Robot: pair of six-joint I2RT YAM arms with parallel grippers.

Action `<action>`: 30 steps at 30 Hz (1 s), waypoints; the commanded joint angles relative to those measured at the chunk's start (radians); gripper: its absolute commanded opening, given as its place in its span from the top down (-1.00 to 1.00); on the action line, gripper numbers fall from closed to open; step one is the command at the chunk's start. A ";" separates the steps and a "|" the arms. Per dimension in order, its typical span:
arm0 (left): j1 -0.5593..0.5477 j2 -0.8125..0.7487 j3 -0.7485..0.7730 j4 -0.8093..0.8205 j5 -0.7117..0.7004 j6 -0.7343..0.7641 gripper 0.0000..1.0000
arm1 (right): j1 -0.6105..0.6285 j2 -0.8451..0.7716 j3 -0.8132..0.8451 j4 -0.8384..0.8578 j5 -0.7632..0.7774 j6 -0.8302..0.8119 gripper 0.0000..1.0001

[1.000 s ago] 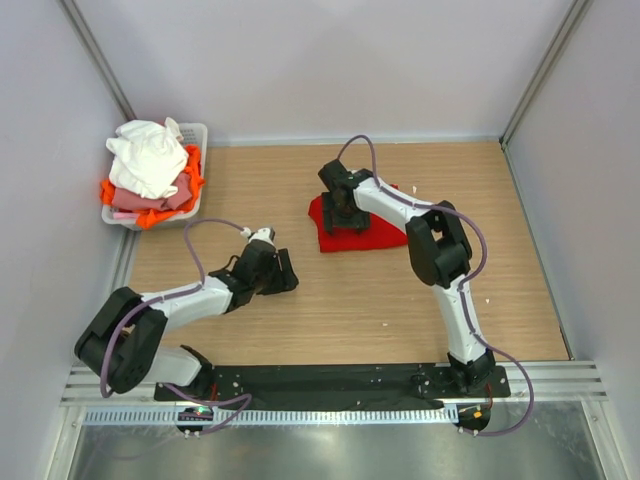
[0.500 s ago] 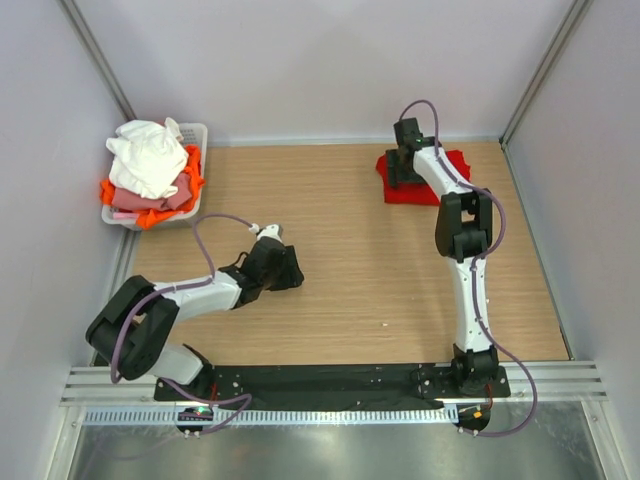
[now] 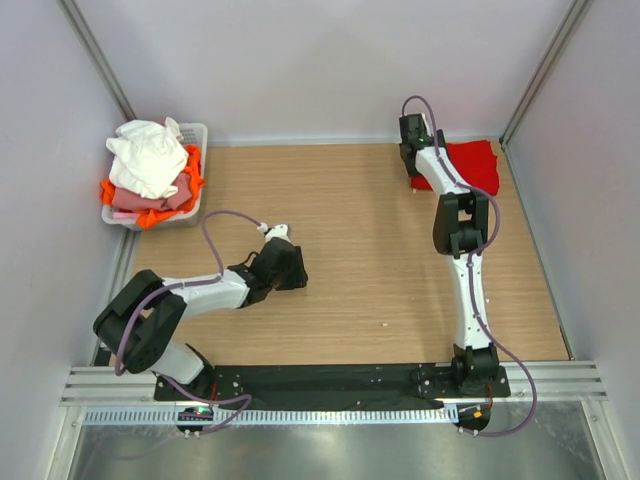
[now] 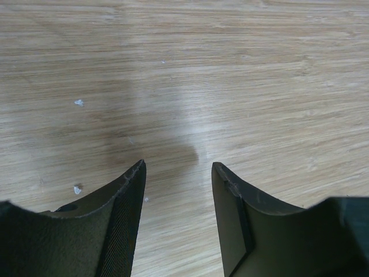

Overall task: Fold and stack the t-shirts
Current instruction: Neatly place the folded tshirt to the corner

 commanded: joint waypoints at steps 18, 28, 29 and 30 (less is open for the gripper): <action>-0.004 0.099 0.011 -0.139 -0.006 0.026 -0.02 | 0.019 -0.068 -0.117 0.149 -0.772 0.601 0.82; -0.004 0.136 0.045 -0.174 -0.014 0.026 0.01 | -0.087 -0.041 -0.154 0.088 -0.749 0.546 0.85; -0.004 0.137 0.048 -0.174 -0.014 0.026 0.02 | -0.096 -0.039 -0.157 0.076 -0.740 0.522 0.85; -0.004 0.142 0.053 -0.177 -0.012 0.026 0.02 | -0.104 -0.039 -0.166 0.061 -0.712 0.509 0.85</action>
